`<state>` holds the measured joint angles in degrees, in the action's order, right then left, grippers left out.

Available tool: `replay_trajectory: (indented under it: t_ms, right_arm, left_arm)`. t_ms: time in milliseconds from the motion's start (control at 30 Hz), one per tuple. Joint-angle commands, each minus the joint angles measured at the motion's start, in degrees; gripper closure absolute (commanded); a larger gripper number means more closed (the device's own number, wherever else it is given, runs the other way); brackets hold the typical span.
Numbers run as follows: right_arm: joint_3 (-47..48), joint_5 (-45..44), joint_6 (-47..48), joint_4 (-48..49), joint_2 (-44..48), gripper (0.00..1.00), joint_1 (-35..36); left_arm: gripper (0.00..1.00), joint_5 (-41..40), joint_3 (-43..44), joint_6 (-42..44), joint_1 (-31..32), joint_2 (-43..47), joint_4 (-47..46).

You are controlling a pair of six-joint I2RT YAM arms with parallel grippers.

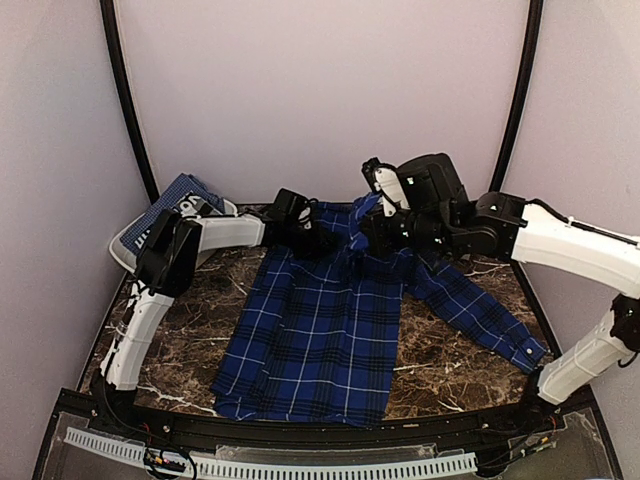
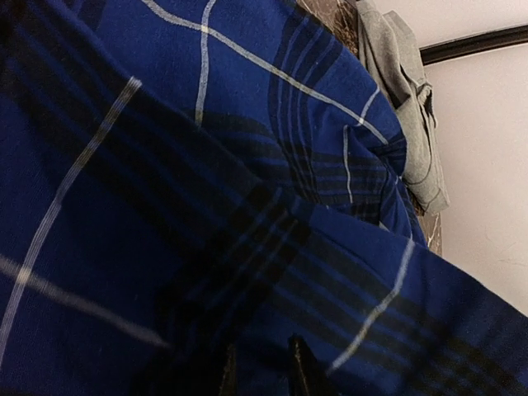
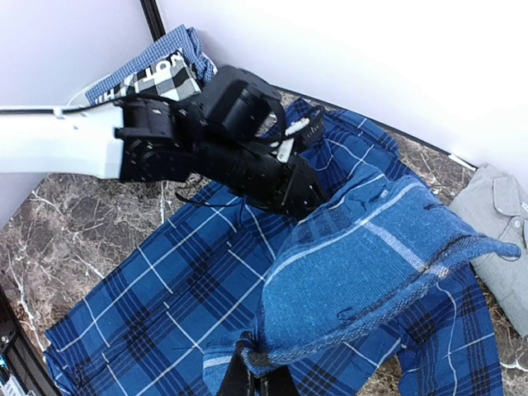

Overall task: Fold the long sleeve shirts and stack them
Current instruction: Fold the sleeve of the 1/3-folded shirt.

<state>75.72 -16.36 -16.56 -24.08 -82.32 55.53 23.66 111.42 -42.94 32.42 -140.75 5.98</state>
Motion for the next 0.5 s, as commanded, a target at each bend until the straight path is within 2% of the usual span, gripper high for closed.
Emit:
replay_trajectory:
  t_ms: [0, 200, 467]
  right_arm:
    - [-1.1, -1.8, -0.7, -0.4, 3.1, 1.00, 2.3]
    - [-1.0, 0.0, 0.3, 0.1, 4.7, 1.00, 5.4]
    - [-0.8, 3.7, 1.9, -1.5, -1.7, 1.00, 8.9]
  left_arm:
    - [0.79, -3.1, 9.1, -3.0, 0.7, -5.1, -2.2]
    - [0.79, -5.1, 18.4, -5.7, 1.0, -12.1, -0.7]
    - [0.79, -4.8, 20.8, -7.1, 0.9, -12.0, -1.3]
